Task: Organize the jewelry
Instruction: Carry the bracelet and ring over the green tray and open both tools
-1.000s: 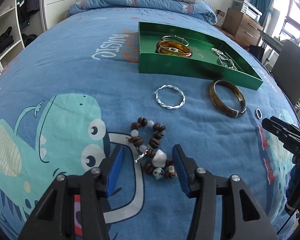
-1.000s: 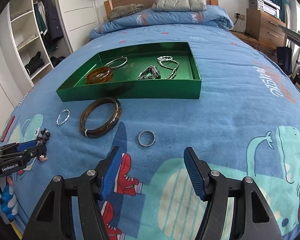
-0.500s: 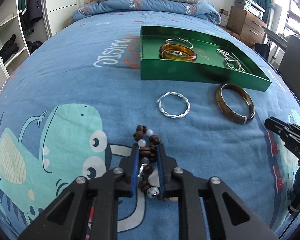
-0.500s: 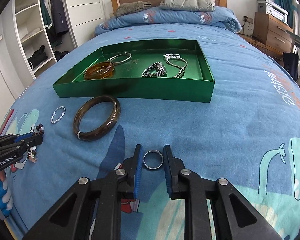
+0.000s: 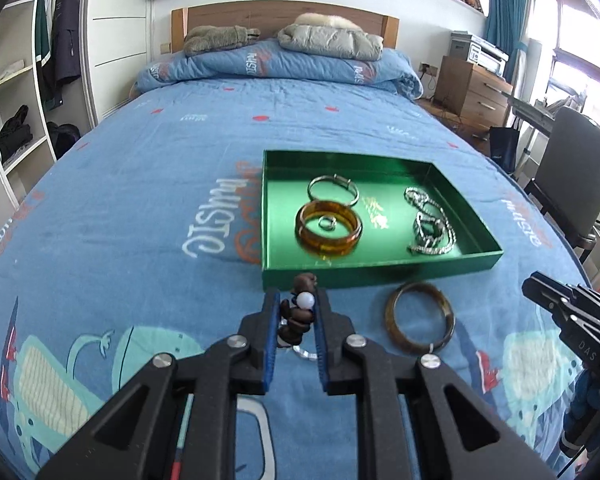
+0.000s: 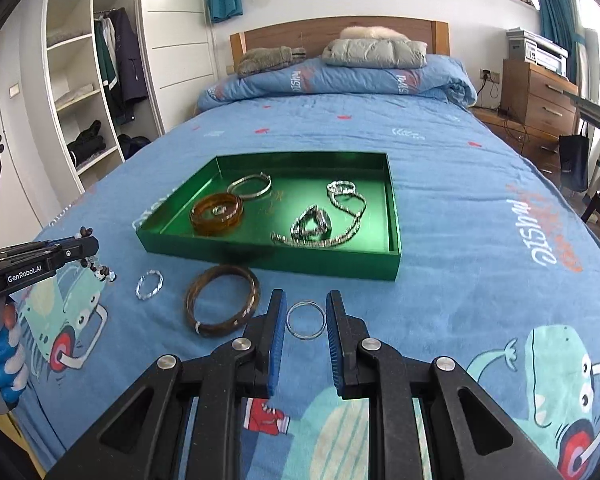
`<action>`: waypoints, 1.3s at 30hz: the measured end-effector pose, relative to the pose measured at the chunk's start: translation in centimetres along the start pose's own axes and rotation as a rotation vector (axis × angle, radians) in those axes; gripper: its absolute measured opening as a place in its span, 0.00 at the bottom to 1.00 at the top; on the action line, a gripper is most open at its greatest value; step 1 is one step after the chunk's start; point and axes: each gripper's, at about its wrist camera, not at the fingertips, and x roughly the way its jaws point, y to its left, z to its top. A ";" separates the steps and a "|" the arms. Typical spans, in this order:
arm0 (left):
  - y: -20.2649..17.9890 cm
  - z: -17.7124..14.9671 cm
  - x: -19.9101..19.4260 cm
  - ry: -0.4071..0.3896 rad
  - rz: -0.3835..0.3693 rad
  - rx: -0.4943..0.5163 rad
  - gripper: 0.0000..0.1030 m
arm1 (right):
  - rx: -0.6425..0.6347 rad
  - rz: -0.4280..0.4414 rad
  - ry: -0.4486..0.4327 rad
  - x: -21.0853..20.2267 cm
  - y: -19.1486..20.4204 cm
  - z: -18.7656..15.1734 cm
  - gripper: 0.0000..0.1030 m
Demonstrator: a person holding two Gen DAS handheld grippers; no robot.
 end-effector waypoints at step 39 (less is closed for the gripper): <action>-3.2 13.9 14.4 0.151 -0.022 0.053 0.16 | -0.028 -0.106 0.138 11.3 -3.1 10.8 0.42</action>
